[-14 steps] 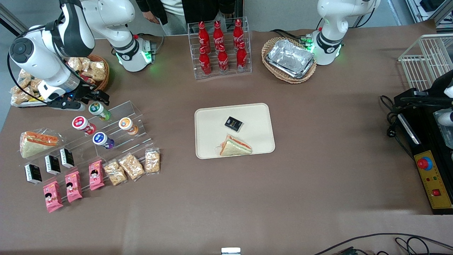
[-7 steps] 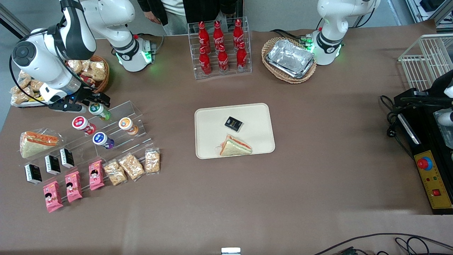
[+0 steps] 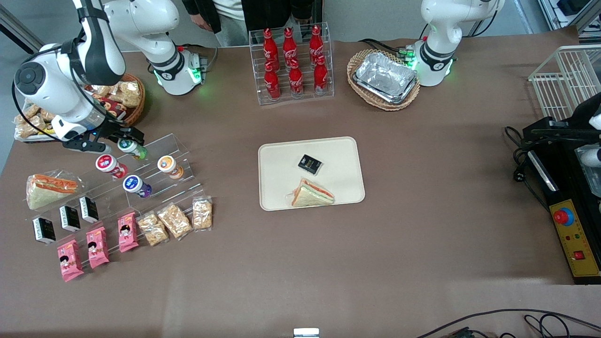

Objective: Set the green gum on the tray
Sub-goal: 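Close the right gripper around the green-lidded gum bottle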

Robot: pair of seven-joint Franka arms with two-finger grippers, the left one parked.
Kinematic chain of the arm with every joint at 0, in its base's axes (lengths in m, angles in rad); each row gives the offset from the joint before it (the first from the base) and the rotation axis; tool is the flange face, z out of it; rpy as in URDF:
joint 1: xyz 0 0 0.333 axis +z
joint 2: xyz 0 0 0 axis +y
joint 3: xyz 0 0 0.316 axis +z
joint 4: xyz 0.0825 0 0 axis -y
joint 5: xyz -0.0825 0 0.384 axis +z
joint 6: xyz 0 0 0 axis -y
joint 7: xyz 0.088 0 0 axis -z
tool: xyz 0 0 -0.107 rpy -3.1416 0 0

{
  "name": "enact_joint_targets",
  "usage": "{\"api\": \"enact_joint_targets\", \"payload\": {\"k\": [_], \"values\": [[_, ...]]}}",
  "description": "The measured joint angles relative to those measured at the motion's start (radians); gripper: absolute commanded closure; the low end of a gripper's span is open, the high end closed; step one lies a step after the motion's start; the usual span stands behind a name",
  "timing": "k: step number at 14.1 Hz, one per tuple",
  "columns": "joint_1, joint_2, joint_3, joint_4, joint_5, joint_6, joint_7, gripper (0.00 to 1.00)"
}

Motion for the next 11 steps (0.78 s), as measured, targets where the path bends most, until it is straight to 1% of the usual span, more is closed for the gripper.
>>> {"api": "enact_joint_targets", "payload": {"k": [5,6,7,8,9,10,11], "values": [[0.000,0.012,-0.016,0.001,0.000,0.022,0.001,0.17],[0.000,0.012,-0.016,0.002,0.000,0.023,0.001,0.25],[0.000,0.012,-0.016,0.002,0.000,0.026,0.002,0.29],[0.000,0.012,-0.016,0.002,0.000,0.029,0.003,0.37],[0.000,0.012,-0.016,0.002,0.001,0.032,0.003,0.41],[0.000,0.012,-0.016,0.002,0.001,0.033,0.003,0.48],[0.000,0.012,-0.016,0.002,0.001,0.034,0.003,0.51]]}}
